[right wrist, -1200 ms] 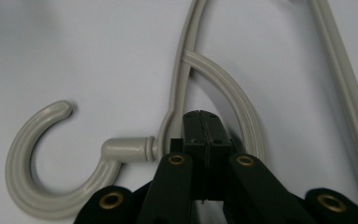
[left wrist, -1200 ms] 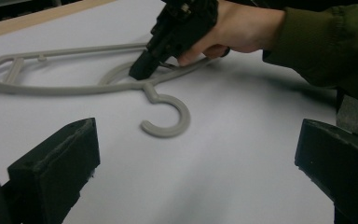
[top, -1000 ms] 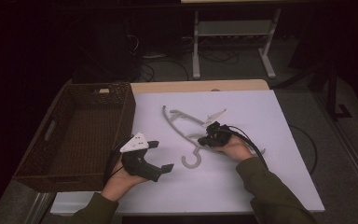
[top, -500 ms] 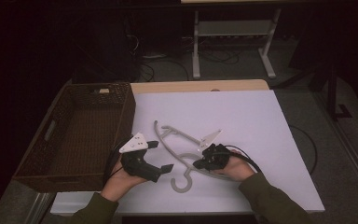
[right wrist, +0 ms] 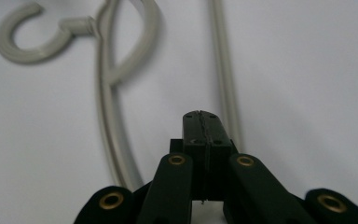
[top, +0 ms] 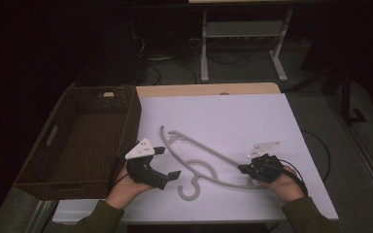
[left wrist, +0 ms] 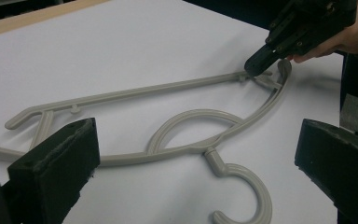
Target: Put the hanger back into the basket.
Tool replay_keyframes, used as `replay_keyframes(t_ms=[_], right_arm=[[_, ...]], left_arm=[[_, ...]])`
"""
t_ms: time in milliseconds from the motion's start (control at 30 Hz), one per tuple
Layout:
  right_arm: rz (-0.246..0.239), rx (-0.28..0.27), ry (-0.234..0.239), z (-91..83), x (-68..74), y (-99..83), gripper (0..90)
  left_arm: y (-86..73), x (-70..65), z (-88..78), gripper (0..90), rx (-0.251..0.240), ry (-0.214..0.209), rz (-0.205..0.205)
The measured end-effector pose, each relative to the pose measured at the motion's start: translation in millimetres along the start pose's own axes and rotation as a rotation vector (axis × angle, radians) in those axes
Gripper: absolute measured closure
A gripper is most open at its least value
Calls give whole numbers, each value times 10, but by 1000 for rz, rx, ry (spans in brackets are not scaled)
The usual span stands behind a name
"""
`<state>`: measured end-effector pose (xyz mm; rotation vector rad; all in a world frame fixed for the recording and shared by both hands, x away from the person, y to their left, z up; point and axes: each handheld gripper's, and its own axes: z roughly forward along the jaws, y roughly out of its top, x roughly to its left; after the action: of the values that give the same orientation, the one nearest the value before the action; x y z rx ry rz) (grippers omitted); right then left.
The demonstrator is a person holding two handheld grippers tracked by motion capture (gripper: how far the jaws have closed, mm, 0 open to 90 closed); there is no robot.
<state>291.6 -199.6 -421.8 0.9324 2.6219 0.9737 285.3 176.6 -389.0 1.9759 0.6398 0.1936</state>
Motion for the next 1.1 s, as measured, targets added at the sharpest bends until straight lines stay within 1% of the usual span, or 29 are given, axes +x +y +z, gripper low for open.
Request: replay_keyframes(t_ms=[33, 100, 233, 367, 400, 433, 467, 533, 567, 600, 633, 667, 700, 733, 767, 867, 900, 1000, 1100], right_arm=[[0, 0, 0, 0, 0, 0, 895], [7, 20, -10, 2, -6, -43, 895], [-8, 43, -11, 56, 2, -55, 895], [-15, 79, -36, 102, -18, -64, 895], [-6, 78, -31, 103, -26, -65, 895], [-12, 72, -42, 104, -38, -64, 895], [-20, 79, -60, 98, -50, -60, 896], [-18, 83, -78, 94, -84, -54, 895], [-15, 85, -90, 108, -141, -44, 896], [-15, 85, -90, 108, -141, -44, 896], [-18, 84, -99, 113, -171, -34, 896], [-10, 88, -113, 122, -197, -24, 896], [-15, 86, -131, 133, -238, -12, 896], [2, 91, -151, 158, -319, 16, 896], [2, 91, -151, 158, -319, 16, 896], [-3, 103, -212, 199, -470, 70, 896], [4, 111, -226, 213, -531, 85, 896], [27, 102, -267, 253, -708, 125, 896], [60, 92, -282, 271, -837, 143, 896]], left_arm=[[-2, 3, 4, 0, 5, 1, 0], [-7, 2, 15, 0, 4, 1, -5], [-11, 0, 16, 0, 6, 0, -5], [-18, 1, 21, 0, 6, -2, -4], [-19, 1, 22, 0, 8, -2, -3], [-19, 0, 21, 0, 8, -2, -3], [-19, -1, 19, 0, 8, -2, -2], [-18, -3, 18, 0, 8, -2, -2], [-17, -1, 19, 0, 8, -1, -1], [-17, -2, 22, 0, 8, -1, -4], [-18, -1, 23, 0, 9, -2, -3], [-18, -1, 24, 0, 9, -2, -4], [-19, -2, 26, 0, 10, -1, -4], [-20, -2, 27, 0, 10, -2, -5], [-21, -2, 28, 0, 10, -3, -5], [-23, -2, 31, 0, 13, -3, -7], [-24, -3, 32, 0, 12, -3, -7], [-29, 1, 38, 0, 8, -4, -8], [-30, 1, 39, 0, 8, -5, -8]])
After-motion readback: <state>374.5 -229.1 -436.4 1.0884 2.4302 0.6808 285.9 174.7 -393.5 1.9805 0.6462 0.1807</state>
